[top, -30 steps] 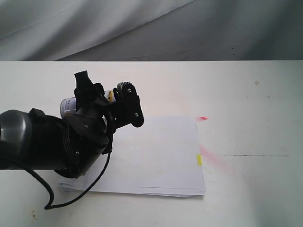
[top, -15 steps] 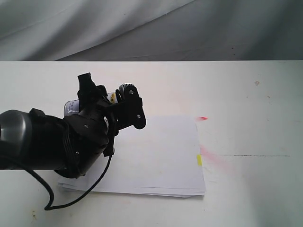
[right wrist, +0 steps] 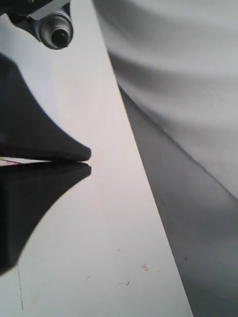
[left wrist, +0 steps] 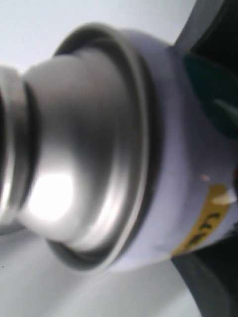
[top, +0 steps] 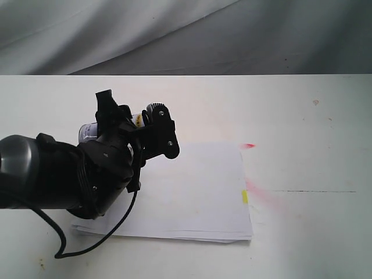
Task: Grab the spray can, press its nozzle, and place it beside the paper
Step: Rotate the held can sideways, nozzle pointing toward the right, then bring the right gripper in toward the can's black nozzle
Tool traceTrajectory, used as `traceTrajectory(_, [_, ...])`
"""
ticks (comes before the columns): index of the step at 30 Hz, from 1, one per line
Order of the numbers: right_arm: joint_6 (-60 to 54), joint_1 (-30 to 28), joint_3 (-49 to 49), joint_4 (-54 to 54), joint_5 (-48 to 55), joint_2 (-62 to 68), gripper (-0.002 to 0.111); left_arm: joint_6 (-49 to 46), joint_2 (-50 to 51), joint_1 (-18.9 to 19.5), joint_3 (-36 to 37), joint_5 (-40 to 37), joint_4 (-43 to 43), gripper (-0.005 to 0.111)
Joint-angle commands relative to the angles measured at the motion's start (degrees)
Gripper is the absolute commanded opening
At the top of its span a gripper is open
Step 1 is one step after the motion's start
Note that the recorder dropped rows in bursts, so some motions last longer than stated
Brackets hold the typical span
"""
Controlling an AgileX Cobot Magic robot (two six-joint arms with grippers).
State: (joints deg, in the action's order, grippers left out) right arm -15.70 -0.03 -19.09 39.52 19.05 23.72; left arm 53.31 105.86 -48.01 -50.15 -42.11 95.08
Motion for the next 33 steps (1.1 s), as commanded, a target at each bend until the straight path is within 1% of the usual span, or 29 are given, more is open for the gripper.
traceTrajectory(1, [-13.0,0.1,-14.1,0.1,7.8,16.1,0.000,0.8,-0.5,-0.2,0.0,-1.4,0.9,0.000])
traceTrajectory(4, [-22.7,0.0,-26.3,2.6,15.4,28.6,0.000,0.8,-0.5,-0.2,0.0,-1.4,0.9,0.000])
traceTrajectory(6, [-30.1,0.0,-33.7,6.9,22.7,36.1,0.000,0.8,-0.5,-0.2,0.0,-1.4,0.8,0.000])
traceTrajectory(8, [-37.3,0.0,-41.2,13.5,30.5,44.1,0.000,0.8,-0.5,-0.2,0.0,-1.4,0.1,0.000])
traceTrajectory(11, [-45.0,0.0,-49.3,22.3,39.2,55.4,0.000,0.8,-0.5,-0.2,0.0,-1.4,-0.7,0.000])
traceTrajectory(13, [-48.9,0.1,-52.7,26.6,42.3,61.4,0.000,0.8,-0.5,-0.2,0.0,-1.4,-0.8,0.000])
traceTrajectory(16, [-53.7,0.1,-55.1,29.2,44.5,69.2,0.000,0.8,-0.5,-0.2,0.0,-1.4,-0.8,0.000])
traceTrajectory(23, [-61.8,0.6,-55.0,32.0,46.7,83.4,0.000,0.8,-0.5,-0.2,0.0,-1.4,-0.8,0.000])
traceTrajectory(29, [-67.6,5.5,-55.0,37.7,46.8,90.6,0.000,0.7,-0.5,-0.2,0.0,-1.6,-0.6,0.000])
traceTrajectory(33, [-69.7,9.4,-55.0,40.0,43.5,91.1,0.000,0.7,-0.5,-0.2,0.0,-1.6,-0.6,0.000])
